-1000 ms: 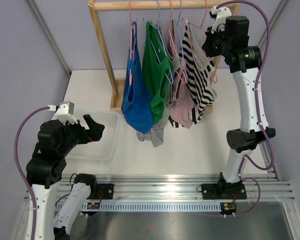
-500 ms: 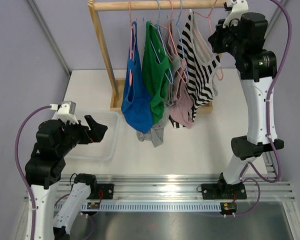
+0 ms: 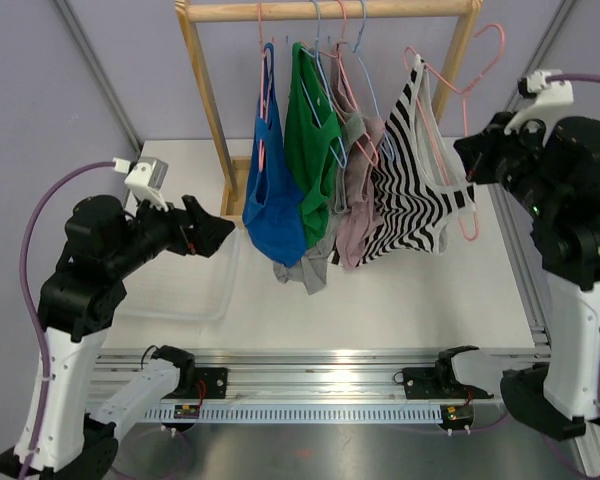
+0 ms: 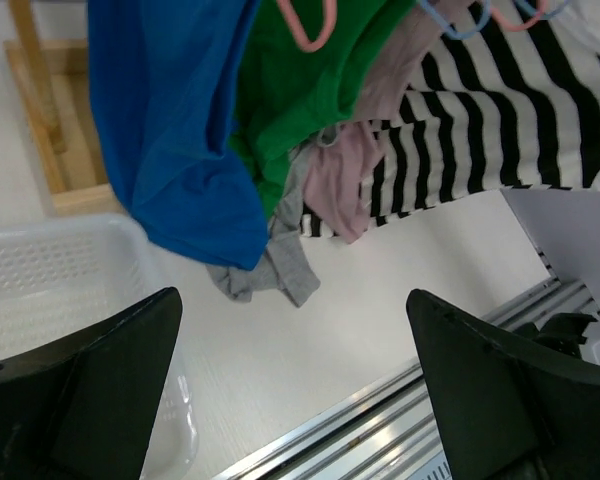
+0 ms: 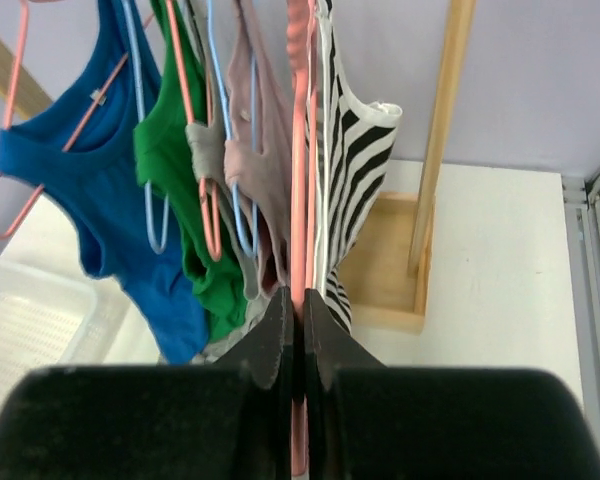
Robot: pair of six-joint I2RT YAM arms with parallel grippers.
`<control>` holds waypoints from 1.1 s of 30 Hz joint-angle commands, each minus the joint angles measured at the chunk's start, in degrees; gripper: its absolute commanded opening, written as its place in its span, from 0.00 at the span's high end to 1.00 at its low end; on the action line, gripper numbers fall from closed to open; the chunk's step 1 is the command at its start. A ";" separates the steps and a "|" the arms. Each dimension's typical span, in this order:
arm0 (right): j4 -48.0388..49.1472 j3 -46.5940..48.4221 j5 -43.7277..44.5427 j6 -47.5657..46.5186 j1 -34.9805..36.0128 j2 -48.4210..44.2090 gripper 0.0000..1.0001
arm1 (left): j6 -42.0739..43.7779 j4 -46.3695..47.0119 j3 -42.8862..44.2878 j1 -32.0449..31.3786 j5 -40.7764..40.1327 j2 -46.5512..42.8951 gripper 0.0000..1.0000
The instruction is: Remove the tank top from the hanger
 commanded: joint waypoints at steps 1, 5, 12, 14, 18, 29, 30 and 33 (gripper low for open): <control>-2.23 -2.94 0.70 3.30 -0.25 -7.31 1.00 | 1.21 4.69 8.41 -7.60 -4.00 6.34 0.01; -8.11 -5.58 2.10 4.62 -0.17 -15.47 1.00 | 2.00 5.39 17.37 -23.06 -15.42 14.78 0.01; -18.22 -2.26 1.76 7.35 -0.25 -24.11 1.00 | 5.86 13.81 29.88 -48.28 -29.31 27.35 0.01; -21.55 -0.93 0.79 7.61 -0.25 -25.25 1.00 | 7.97 15.58 31.73 -51.56 -31.35 31.12 0.01; -21.75 0.91 0.97 8.32 0.45 -28.15 1.00 | 9.73 23.56 32.09 -55.96 -32.67 34.92 0.01; -18.76 -8.31 -19.78 7.52 2.21 -29.12 1.00 | 14.74 33.61 35.50 -56.32 -33.54 45.28 0.01; -18.59 -8.83 -19.69 7.44 2.21 -29.21 1.00 | 15.27 33.08 36.38 -56.32 -34.68 46.25 0.01; -18.50 -9.28 -20.12 7.26 2.29 -29.39 1.00 | 15.89 30.62 38.85 -55.97 -39.52 49.68 0.05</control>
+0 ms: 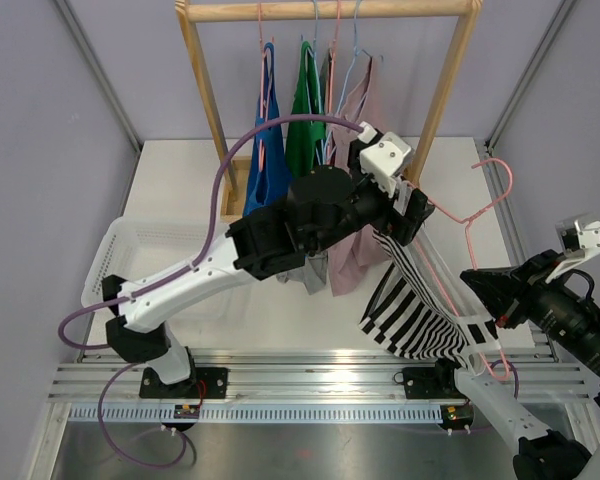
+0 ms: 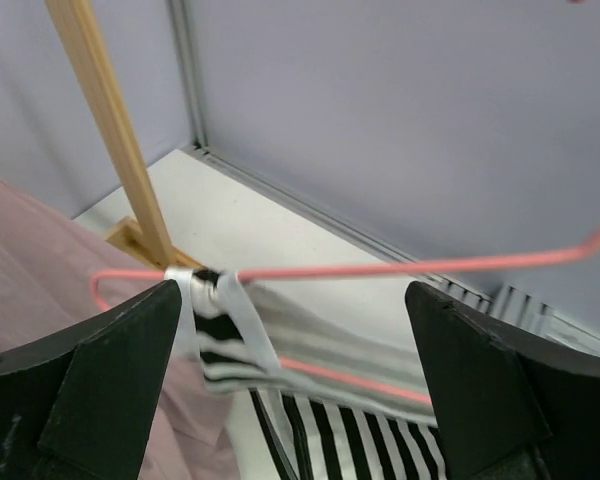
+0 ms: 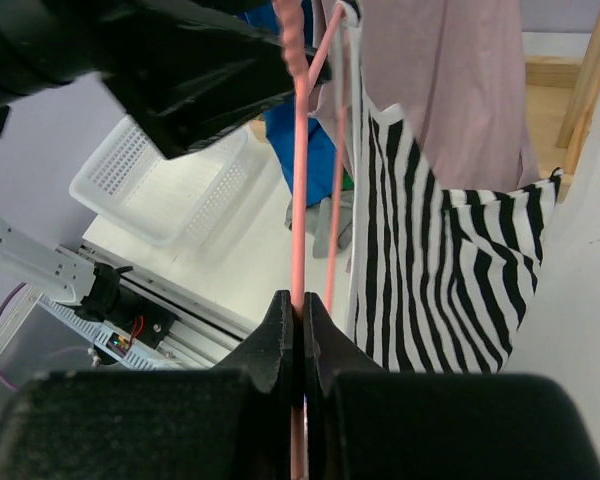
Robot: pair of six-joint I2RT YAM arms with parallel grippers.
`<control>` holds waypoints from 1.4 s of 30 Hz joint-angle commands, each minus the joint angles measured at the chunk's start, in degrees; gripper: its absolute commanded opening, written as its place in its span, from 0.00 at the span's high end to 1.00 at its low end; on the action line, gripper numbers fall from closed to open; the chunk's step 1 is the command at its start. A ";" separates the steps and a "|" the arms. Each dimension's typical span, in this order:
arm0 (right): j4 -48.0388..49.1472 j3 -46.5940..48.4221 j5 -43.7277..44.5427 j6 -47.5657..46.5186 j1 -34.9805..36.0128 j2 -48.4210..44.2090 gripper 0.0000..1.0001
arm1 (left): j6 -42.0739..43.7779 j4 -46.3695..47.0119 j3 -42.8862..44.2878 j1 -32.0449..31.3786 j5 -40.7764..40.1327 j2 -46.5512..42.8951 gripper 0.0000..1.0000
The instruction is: Remove the tank top from the hanger
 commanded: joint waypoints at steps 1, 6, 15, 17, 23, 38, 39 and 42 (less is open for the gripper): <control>4.17 0.27 -4.55 -0.35 0.35 -0.21 1.00 | 2.23 1.57 3.56 0.38 -7.20 2.65 0.06; 4.43 -0.78 -1.74 -0.70 0.52 0.23 1.00 | 1.87 5.43 -4.50 0.47 -8.61 -0.50 0.07; 6.10 -2.98 0.99 -0.17 0.52 1.64 1.00 | 1.26 11.05 -13.58 0.73 -2.12 -7.09 0.01; 6.63 -3.42 0.99 -0.26 0.52 1.64 1.00 | 0.65 12.20 -15.07 0.82 -1.23 -7.80 0.01; 7.95 -3.77 -0.41 -0.26 0.52 1.20 1.00 | -0.85 11.76 -15.96 3.54 -0.88 -8.24 0.01; 9.79 -4.12 -4.55 -0.43 0.52 0.85 1.00 | -1.64 10.09 -14.99 6.10 0.97 -5.25 0.50; 9.79 -4.21 -4.54 -0.52 0.52 0.85 1.00 | -1.55 10.18 -15.16 6.01 1.05 -5.43 0.57; 9.79 -4.21 -5.25 -0.52 0.52 0.85 1.00 | -1.46 10.00 -15.17 6.10 -0.08 -5.43 0.76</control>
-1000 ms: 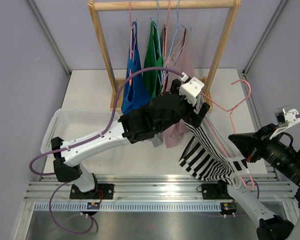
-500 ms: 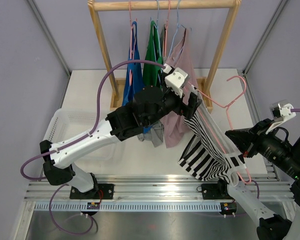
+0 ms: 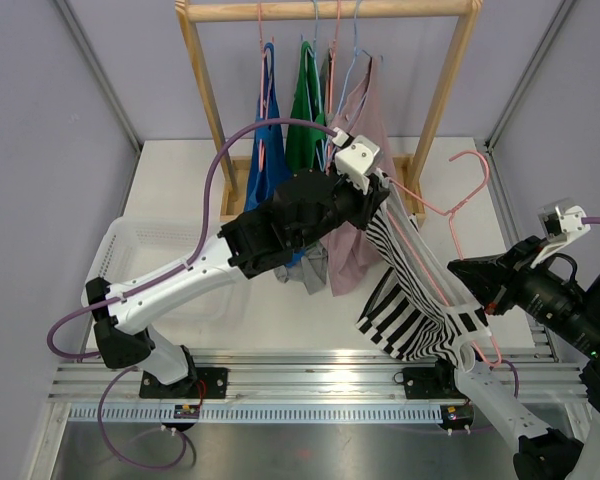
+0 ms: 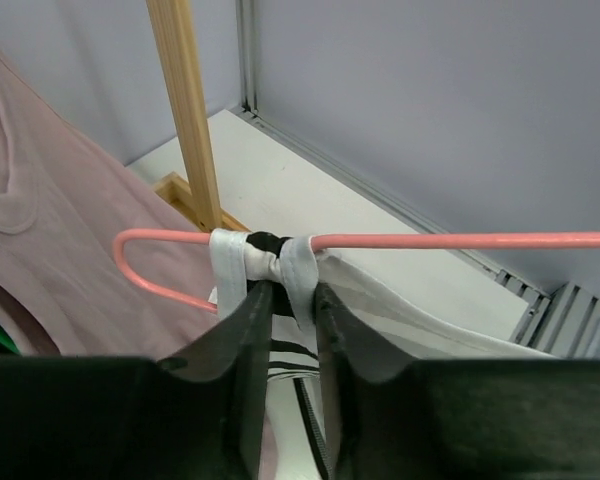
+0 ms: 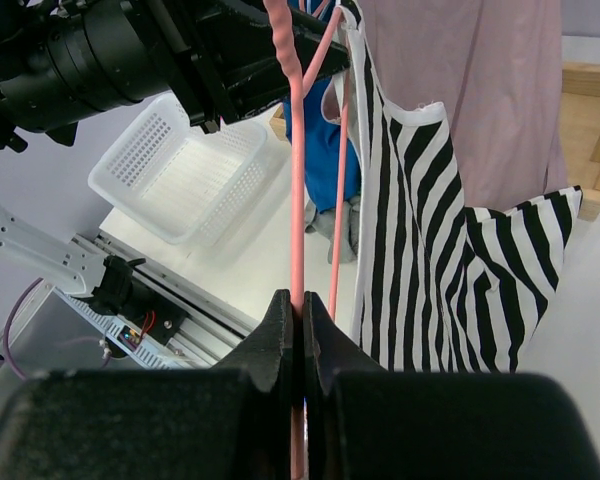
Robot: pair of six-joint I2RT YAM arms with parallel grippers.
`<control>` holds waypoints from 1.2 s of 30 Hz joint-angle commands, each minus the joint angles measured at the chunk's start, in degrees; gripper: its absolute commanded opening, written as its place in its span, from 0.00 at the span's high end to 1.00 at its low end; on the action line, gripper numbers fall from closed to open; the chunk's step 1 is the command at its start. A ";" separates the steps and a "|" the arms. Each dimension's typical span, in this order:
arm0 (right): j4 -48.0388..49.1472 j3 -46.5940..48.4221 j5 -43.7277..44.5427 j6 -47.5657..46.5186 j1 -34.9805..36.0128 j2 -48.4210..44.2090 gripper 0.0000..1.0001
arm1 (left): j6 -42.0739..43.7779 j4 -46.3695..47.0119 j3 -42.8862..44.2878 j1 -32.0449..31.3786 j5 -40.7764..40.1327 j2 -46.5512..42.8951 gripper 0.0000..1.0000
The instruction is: Remove the tank top from the hanger
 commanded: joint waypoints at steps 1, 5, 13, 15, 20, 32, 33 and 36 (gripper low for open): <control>4.53 0.47 -1.16 -0.54 0.41 0.02 1.00 | 0.00 2.27 0.50 0.30 -1.02 -0.25 0.83; 3.74 -0.41 -0.55 -1.33 0.50 -0.42 1.00 | -0.70 1.56 0.16 0.74 -7.61 -1.48 1.00; 2.51 -3.30 -2.83 -3.79 2.52 -2.00 1.00 | -1.58 3.85 -4.23 1.45 -18.92 -6.13 1.00; 2.07 -4.10 -5.02 -5.37 4.44 -3.40 1.00 | -3.41 3.59 -5.64 1.53 -24.38 -8.33 1.00; 0.75 -2.52 -7.23 -9.41 8.14 -5.96 1.00 | -7.99 -1.33 -7.05 1.71 -36.44 -12.11 1.00; 20.32 -9.97 2.48 -6.99 8.85 -13.07 1.00 | -14.69 -9.09 -12.57 1.97 -17.24 -21.95 1.00; 28.70 -12.51 4.88 -5.13 8.85 -15.43 1.00 | -12.24 -4.03 -17.64 1.97 -12.24 -23.53 1.00; 52.19 -27.79 7.98 1.90 8.76 -20.79 1.00 | -7.39 6.53 -28.97 1.89 7.80 -28.72 1.00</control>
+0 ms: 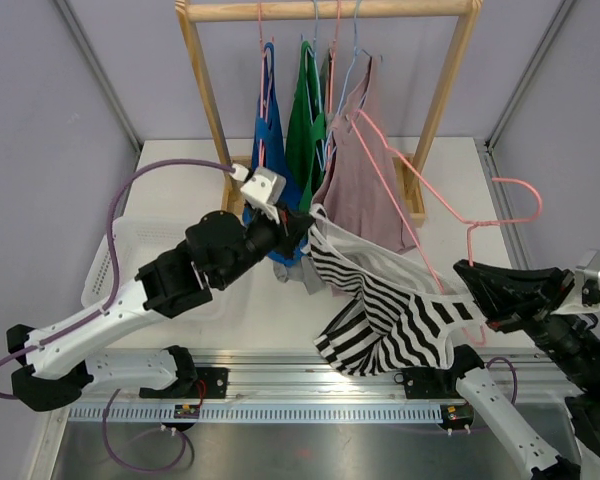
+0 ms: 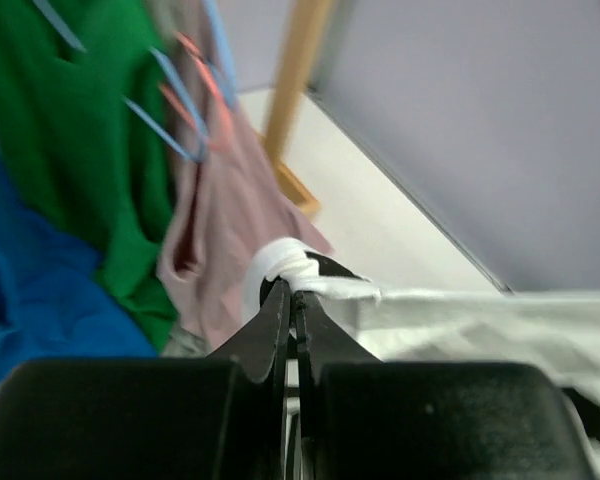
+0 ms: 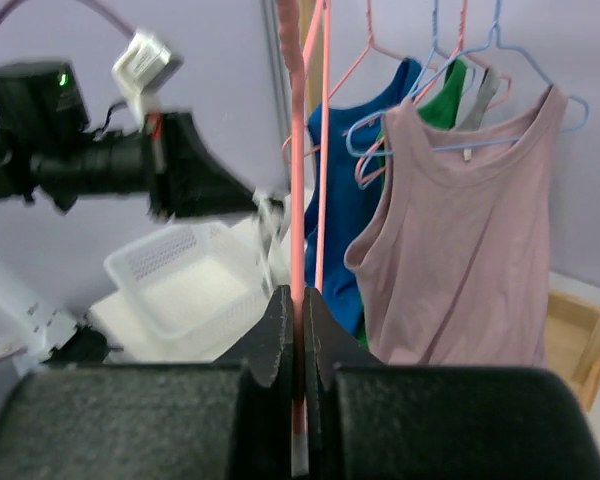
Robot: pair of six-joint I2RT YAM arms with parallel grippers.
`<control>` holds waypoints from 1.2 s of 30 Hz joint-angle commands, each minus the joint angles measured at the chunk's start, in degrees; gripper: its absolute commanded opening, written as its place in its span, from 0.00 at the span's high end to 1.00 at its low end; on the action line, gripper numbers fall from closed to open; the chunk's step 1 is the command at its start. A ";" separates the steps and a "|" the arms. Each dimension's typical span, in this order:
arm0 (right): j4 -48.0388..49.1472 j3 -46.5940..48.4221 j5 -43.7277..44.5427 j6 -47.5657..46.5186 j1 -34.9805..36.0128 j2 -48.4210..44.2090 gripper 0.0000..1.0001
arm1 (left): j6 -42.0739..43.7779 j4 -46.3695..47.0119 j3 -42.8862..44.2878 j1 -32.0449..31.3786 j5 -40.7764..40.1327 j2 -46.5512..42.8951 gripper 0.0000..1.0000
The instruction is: Remove the tank top from the hanger
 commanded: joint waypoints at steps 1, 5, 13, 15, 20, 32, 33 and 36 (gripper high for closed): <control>32.22 -15.01 6.75 9.25 0.41 -4.07 1.00 | 4.61 12.38 -9.94 0.20 24.03 -4.81 1.00; 61.21 -26.58 14.37 13.31 0.41 -3.03 1.00 | 4.36 13.97 -16.01 0.11 27.78 -6.14 1.00; 52.28 -22.48 31.88 7.25 0.41 8.22 1.00 | -1.43 7.40 -20.50 0.03 14.72 -3.85 1.00; 37.25 -17.23 32.86 6.38 0.41 9.98 1.00 | -3.90 3.37 -20.50 0.03 10.67 -3.68 1.00; 16.23 -11.83 35.32 6.90 0.50 13.67 1.00 | -7.77 -2.72 -21.64 0.03 3.44 -4.73 1.00; 10.05 13.63 38.58 -1.01 0.33 43.34 1.00 | -11.46 -11.33 -23.66 -0.59 1.77 -12.63 0.01; 9.96 18.18 38.92 -1.88 0.33 45.47 1.00 | -11.38 -11.95 -23.75 -0.59 2.38 -13.77 0.01; 8.38 28.22 38.40 -3.47 -0.11 54.35 1.00 | -11.29 -13.97 -23.93 -0.76 3.43 -15.01 0.01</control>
